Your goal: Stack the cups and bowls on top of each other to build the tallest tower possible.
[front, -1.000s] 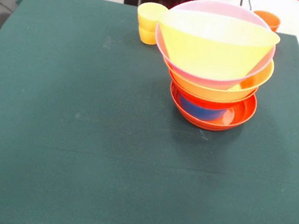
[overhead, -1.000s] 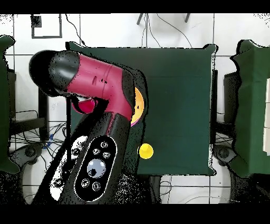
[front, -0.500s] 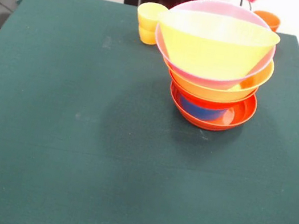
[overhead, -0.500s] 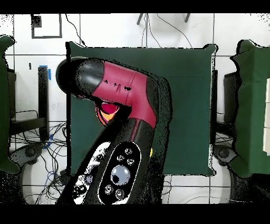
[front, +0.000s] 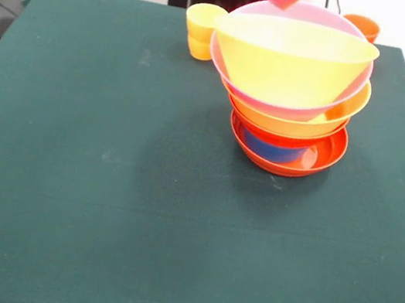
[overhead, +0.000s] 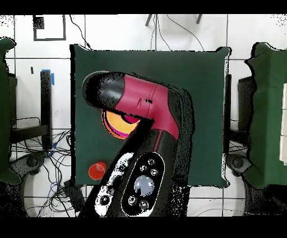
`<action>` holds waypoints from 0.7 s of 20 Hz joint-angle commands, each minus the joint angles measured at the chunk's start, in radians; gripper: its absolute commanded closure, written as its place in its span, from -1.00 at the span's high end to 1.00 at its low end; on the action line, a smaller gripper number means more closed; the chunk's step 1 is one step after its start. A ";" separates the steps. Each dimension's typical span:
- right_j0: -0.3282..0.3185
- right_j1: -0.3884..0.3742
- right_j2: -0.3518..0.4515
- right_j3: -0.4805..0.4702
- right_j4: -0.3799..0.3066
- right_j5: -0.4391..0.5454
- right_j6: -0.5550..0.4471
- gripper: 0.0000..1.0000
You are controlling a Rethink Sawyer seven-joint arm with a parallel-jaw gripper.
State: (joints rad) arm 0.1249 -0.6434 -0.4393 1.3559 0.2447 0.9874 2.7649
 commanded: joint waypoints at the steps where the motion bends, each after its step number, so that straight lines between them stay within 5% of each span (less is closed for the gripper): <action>1: -0.032 0.019 0.182 0.121 -0.104 -0.083 -0.254 -1.00; 14: -0.045 0.044 0.262 0.106 -0.128 -0.114 -0.153 -1.00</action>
State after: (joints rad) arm 0.0888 -0.6408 -0.3333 1.3890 0.1827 0.9161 2.7649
